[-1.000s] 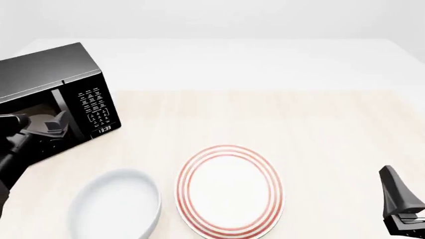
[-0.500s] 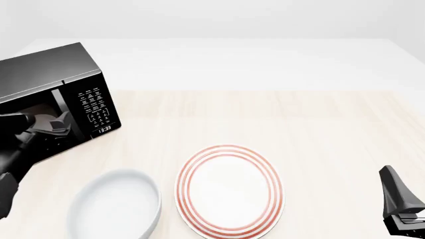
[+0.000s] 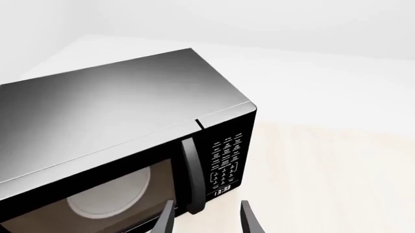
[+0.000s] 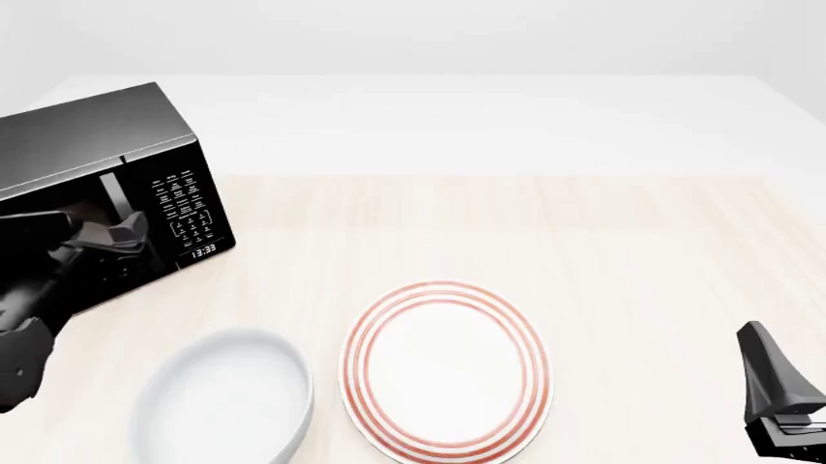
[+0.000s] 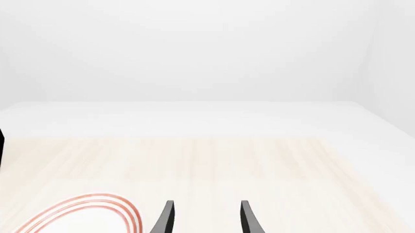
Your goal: Open the microwave.
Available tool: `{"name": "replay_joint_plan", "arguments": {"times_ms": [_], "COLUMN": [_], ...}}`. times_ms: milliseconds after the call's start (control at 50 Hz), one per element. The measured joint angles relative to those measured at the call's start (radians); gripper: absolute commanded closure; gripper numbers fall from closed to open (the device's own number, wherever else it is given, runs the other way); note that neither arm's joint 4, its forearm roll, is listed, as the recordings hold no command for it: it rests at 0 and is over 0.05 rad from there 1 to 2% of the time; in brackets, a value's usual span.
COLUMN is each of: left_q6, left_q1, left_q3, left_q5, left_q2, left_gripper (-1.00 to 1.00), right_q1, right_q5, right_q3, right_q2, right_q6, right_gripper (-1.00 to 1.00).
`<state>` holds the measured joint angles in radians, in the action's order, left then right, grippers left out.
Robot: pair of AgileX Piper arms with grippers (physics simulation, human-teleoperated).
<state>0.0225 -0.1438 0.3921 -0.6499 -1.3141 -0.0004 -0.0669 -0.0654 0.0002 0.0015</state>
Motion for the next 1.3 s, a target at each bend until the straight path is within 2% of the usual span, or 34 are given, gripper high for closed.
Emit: {"name": "replay_joint_plan", "arguments": {"times_ms": [1300], "left_q6": [0.018], "left_q1": [-0.004], "left_q3": [0.072], "left_q5": [-0.091], "left_q2": [-0.2], "left_gripper": [-1.0], "right_q1": [0.0], "right_q5": [0.0], "right_q3": [0.0], "right_q2": [0.0], "right_q6": [0.0], "right_gripper": [-1.0]}}
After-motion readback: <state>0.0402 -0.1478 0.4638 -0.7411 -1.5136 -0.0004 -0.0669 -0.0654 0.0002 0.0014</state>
